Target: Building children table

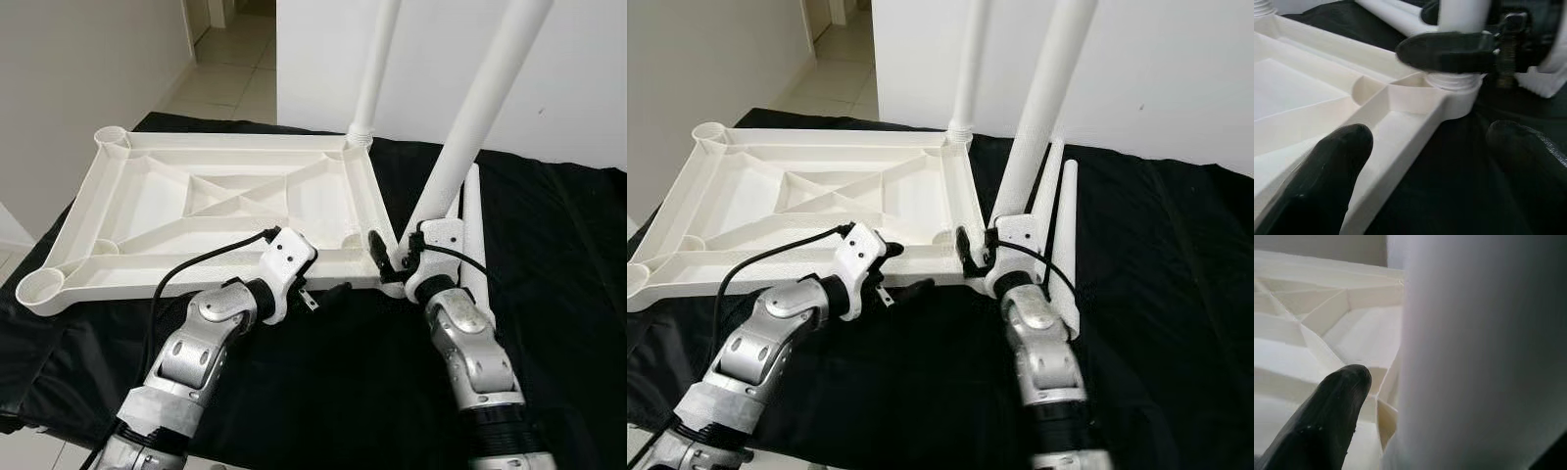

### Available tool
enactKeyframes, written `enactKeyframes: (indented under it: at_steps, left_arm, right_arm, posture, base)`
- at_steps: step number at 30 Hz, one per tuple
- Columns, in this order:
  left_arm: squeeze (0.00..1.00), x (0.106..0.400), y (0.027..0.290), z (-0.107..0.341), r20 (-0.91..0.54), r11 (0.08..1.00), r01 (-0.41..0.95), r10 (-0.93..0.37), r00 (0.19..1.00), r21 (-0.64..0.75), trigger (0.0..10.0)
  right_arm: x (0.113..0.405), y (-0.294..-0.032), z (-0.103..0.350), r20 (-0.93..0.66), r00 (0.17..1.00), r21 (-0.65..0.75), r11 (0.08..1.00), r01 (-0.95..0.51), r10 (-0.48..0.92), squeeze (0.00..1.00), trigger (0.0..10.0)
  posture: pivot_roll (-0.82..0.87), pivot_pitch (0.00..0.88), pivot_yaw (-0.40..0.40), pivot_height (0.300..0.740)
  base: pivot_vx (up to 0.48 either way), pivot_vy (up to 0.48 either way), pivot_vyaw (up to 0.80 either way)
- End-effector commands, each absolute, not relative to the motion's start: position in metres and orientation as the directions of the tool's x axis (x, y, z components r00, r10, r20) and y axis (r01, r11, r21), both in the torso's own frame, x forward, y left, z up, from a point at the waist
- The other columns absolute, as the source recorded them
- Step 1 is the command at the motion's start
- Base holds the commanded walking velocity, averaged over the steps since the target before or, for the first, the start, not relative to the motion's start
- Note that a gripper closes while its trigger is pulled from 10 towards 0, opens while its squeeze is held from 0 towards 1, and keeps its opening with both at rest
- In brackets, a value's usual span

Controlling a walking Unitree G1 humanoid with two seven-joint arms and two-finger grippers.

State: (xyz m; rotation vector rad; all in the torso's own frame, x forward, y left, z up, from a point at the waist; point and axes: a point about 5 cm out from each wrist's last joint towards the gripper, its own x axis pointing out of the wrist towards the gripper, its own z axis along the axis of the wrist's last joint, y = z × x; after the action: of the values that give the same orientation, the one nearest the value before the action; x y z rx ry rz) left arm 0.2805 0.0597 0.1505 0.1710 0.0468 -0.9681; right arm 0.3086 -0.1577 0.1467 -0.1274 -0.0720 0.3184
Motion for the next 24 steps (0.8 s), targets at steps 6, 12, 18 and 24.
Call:
enactKeyframes:
  at_steps: [6,12,18,24]
  left_arm:
    - [0.0,0.273,0.055,0.149,-0.119,0.524,0.841,-0.834,0.539,0.134,10.0]
    - [0.0,0.273,0.053,0.149,-0.118,0.515,0.846,-0.839,0.531,0.142,10.0]
    - [0.0,0.274,0.051,0.153,-0.103,0.525,0.839,-0.835,0.54,0.144,10.0]
    - [0.0,0.272,0.047,0.153,-0.1,0.517,0.845,-0.842,0.531,0.137,10.0]
  right_arm:
    - [0.315,-0.17,0.144,0.039,0.91,-0.175,0.899,-0.4,0.413,0.0,10.0]
    - [0.322,-0.174,0.14,0.015,0.896,-0.205,0.878,-0.432,0.444,0.0,5.2]
    - [0.325,-0.175,0.137,0.029,0.888,-0.185,0.875,-0.447,0.46,0.0,0.0]
    - [0.323,-0.171,0.136,0.047,0.879,-0.158,0.872,-0.462,0.474,0.0,0.0]
  posture:
    - [-0.03,0.026,-0.024,0.74]
    - [-0.03,0.025,-0.022,0.74]
    - [-0.02,0.027,-0.022,0.74]
    - [-0.03,0.026,-0.019,0.74]
  base:
    - [0.0,0.0,0.0]
    - [0.0,0.0,0.0]
    - [0.0,0.0,0.0]
    - [0.0,0.0,0.0]
